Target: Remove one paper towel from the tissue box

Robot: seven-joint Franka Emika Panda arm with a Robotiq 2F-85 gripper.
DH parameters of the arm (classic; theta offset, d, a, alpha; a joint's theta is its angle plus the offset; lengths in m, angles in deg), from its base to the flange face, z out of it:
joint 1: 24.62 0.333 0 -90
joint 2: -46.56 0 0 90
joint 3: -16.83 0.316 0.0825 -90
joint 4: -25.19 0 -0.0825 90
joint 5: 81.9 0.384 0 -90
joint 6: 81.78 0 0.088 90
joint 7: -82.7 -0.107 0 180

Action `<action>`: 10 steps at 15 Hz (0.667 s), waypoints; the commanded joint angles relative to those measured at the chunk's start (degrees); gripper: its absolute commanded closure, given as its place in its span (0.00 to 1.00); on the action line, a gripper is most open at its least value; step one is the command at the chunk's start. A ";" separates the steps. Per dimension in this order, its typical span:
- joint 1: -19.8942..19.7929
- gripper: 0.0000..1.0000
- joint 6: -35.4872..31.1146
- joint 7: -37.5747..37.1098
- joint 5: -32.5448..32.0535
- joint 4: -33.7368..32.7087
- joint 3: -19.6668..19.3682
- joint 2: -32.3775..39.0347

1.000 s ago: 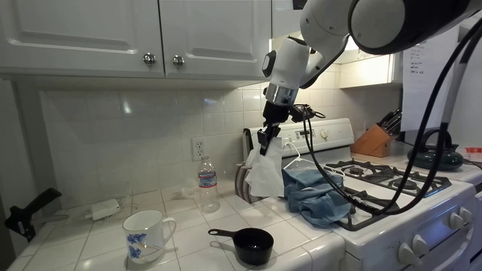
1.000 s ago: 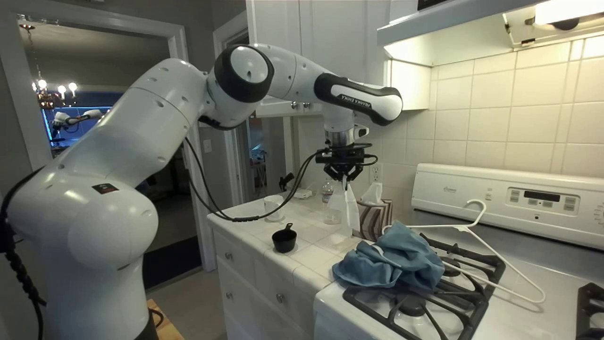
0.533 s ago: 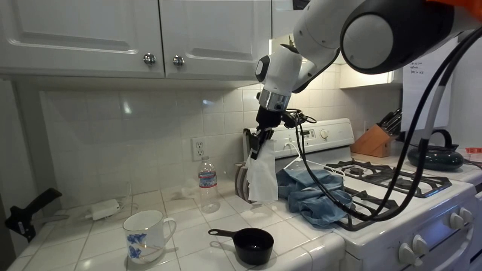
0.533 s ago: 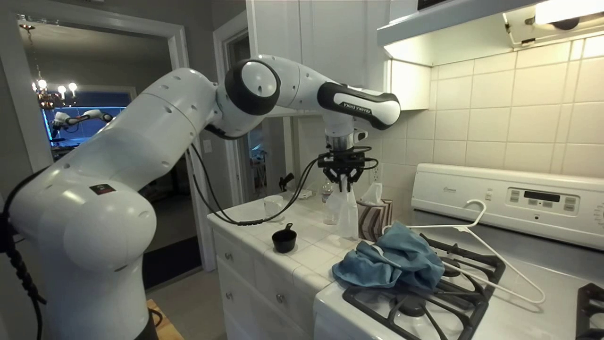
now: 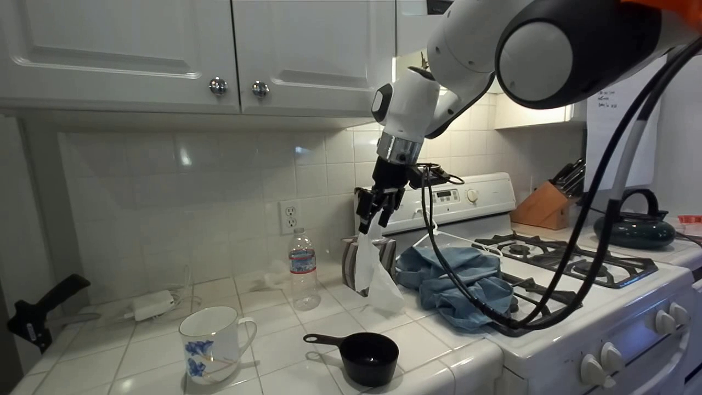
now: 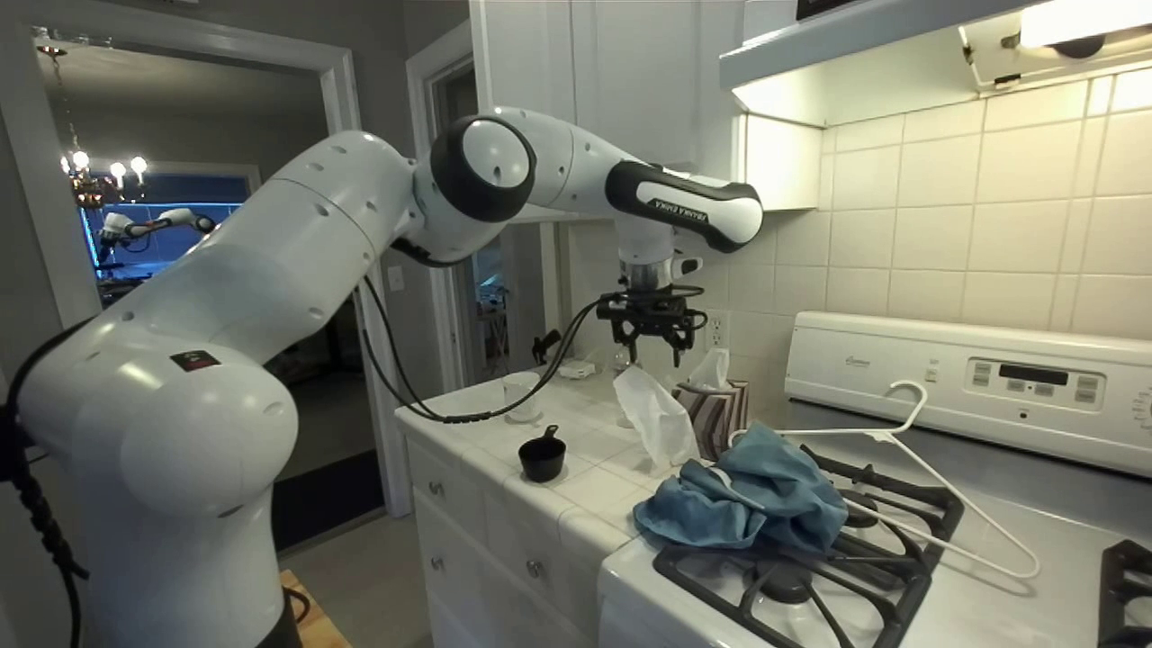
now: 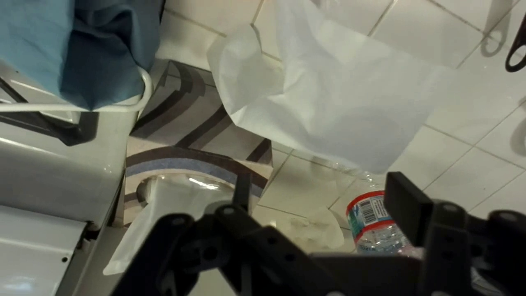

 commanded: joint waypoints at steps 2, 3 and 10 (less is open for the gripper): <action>1.29 0.00 -1.19 -6.65 0.00 3.55 0.40 -1.90; 1.58 0.00 -0.83 -7.21 0.00 4.68 0.81 -2.33; 7.65 0.00 -0.63 -11.64 0.02 12.17 -0.89 -3.25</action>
